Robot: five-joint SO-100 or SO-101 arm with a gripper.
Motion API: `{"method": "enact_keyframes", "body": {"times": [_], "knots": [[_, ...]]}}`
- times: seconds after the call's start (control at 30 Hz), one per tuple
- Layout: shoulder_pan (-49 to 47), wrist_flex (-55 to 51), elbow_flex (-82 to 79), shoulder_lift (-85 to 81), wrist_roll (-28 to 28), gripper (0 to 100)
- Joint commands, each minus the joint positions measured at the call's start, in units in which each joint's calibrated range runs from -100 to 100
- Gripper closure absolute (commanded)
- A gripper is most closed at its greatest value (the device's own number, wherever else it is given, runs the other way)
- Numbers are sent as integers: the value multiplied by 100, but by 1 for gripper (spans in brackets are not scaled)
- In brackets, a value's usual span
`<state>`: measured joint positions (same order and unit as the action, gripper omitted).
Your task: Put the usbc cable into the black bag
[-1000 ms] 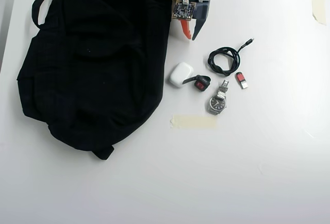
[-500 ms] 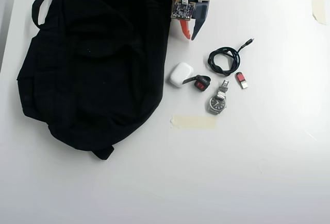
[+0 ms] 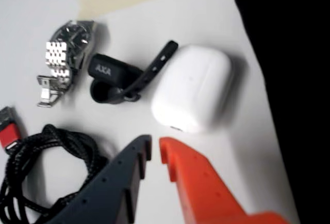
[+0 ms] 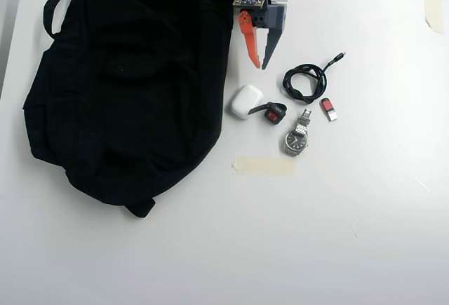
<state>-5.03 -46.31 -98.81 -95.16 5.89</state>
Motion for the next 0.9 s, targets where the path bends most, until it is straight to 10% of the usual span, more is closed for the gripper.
{"method": "enact_keyframes", "body": {"times": [0.0,0.6,0.87], "knots": [[-313,135,69,-44,-185,97],[-649,-1303,2863,2562,-138,97],[-1382,-1613,4867,5533,1158,97]]}}
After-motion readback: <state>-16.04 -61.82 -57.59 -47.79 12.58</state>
